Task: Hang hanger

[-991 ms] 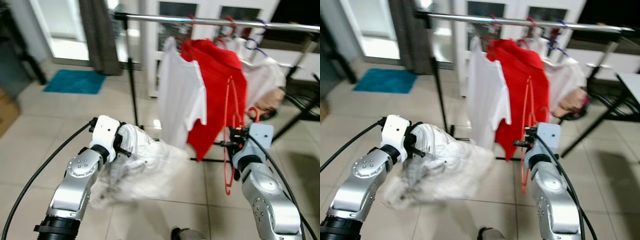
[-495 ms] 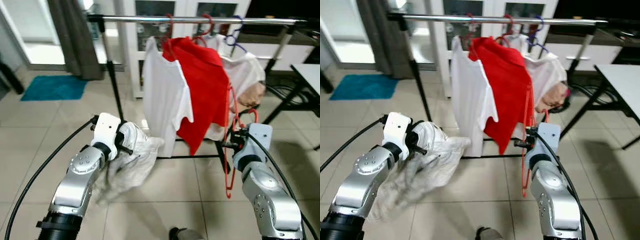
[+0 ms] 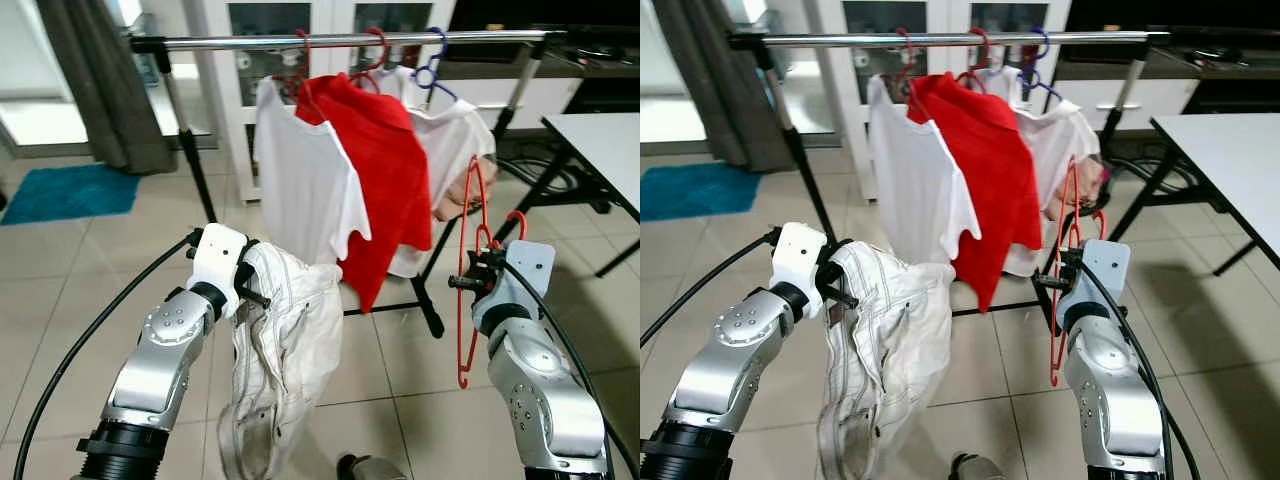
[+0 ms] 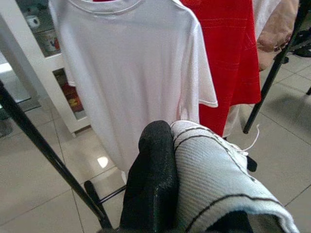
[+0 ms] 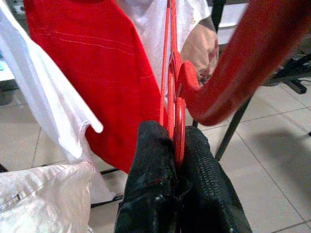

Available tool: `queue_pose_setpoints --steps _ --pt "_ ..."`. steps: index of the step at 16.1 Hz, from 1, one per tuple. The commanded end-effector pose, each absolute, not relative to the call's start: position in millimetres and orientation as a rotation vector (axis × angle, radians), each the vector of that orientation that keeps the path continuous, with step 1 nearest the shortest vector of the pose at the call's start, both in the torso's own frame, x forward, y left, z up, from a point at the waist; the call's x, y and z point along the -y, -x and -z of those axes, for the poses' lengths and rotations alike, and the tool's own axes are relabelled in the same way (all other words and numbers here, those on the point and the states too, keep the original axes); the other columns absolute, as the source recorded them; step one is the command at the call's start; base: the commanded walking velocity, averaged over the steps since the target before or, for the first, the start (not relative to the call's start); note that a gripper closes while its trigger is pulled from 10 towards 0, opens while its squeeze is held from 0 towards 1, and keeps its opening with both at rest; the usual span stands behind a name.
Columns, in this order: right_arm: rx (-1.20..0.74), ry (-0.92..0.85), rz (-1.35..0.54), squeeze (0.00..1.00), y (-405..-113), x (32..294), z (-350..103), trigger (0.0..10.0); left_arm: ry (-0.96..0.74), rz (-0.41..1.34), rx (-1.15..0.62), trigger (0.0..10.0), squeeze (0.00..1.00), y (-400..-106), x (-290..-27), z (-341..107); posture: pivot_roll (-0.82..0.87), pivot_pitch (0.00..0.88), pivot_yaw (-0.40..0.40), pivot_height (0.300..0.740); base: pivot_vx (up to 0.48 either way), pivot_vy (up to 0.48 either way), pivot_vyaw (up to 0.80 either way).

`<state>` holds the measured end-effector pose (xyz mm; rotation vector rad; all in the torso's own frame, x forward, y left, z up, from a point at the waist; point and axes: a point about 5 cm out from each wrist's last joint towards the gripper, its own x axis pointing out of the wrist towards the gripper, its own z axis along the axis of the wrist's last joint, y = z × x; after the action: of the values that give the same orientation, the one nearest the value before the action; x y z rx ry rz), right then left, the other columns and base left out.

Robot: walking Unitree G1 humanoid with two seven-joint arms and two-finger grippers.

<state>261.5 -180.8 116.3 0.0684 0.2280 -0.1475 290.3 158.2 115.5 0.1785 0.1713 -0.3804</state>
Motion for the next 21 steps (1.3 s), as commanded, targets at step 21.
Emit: queue_pose_setpoints --steps 21 --pt "-0.228 -0.045 0.173 0.0 -260.5 182.7 -118.4 10.0 -0.196 0.404 -0.124 10.0 0.0 -297.2 -156.1 -126.9 -0.11 0.0 0.001 0.74 0.0 0.0 -0.8"
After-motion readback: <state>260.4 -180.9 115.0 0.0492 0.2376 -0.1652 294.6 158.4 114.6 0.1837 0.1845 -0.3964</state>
